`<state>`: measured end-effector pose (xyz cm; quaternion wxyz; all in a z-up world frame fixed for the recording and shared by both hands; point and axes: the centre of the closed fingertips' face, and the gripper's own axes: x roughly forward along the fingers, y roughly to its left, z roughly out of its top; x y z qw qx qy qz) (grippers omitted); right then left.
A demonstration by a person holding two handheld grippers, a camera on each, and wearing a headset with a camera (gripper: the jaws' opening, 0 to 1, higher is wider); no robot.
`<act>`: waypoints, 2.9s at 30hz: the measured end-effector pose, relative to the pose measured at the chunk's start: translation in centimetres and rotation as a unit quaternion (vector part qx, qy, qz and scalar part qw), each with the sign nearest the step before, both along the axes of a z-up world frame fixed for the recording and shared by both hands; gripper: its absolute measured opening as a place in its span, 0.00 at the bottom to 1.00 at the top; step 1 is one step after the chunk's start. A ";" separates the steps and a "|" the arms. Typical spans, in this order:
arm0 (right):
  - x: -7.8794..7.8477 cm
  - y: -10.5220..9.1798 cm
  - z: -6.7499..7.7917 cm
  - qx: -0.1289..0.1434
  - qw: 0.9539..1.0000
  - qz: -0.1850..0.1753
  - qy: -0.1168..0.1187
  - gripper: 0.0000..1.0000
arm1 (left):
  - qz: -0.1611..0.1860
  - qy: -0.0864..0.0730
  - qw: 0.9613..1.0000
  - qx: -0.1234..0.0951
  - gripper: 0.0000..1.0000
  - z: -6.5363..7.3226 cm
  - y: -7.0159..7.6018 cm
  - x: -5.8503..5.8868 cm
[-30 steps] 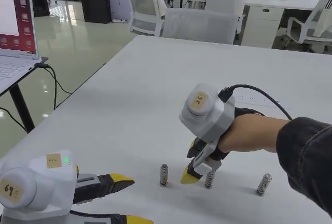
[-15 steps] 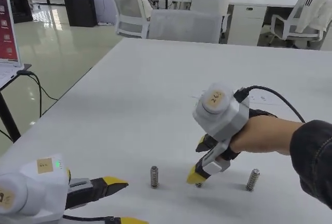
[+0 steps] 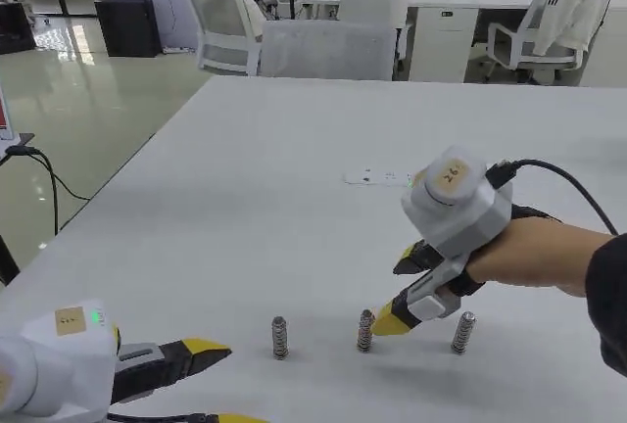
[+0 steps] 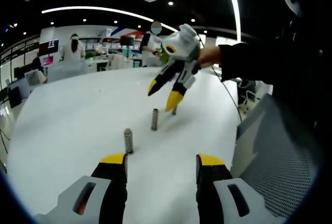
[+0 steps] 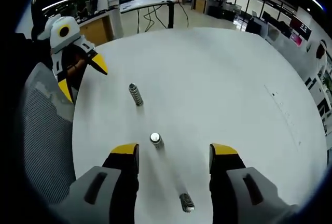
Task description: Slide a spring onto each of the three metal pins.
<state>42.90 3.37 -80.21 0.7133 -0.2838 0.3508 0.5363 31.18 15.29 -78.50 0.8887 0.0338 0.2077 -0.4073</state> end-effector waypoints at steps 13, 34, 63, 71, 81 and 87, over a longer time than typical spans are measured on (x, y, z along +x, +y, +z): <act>0.4 -4.4 0.6 0.046 0.997 -0.064 -0.015 0.61 | -0.002 -0.003 1.000 -0.001 0.49 0.1 -0.2 0.7; -2.9 -8.0 0.5 0.096 0.989 -0.110 -0.036 0.71 | 0.009 -0.004 1.000 -0.008 0.54 0.4 -0.4 1.0; -6.9 -8.6 0.4 0.210 0.966 -0.125 -0.083 0.79 | 0.031 -0.009 0.999 -0.025 0.58 0.5 0.1 0.1; -7.2 -8.5 0.2 0.217 0.963 -0.135 -0.084 0.80 | 0.039 -0.005 0.999 -0.031 0.60 -0.1 0.2 -0.2; -7.1 -8.9 0.2 0.222 0.959 -0.145 -0.097 0.82 | 0.052 -0.003 0.998 -0.039 0.63 -0.3 0.4 -0.4; -7.1 -9.2 0.1 0.224 0.958 -0.150 -0.099 0.83 | 0.054 -0.001 0.998 -0.040 0.64 -0.5 0.3 -0.4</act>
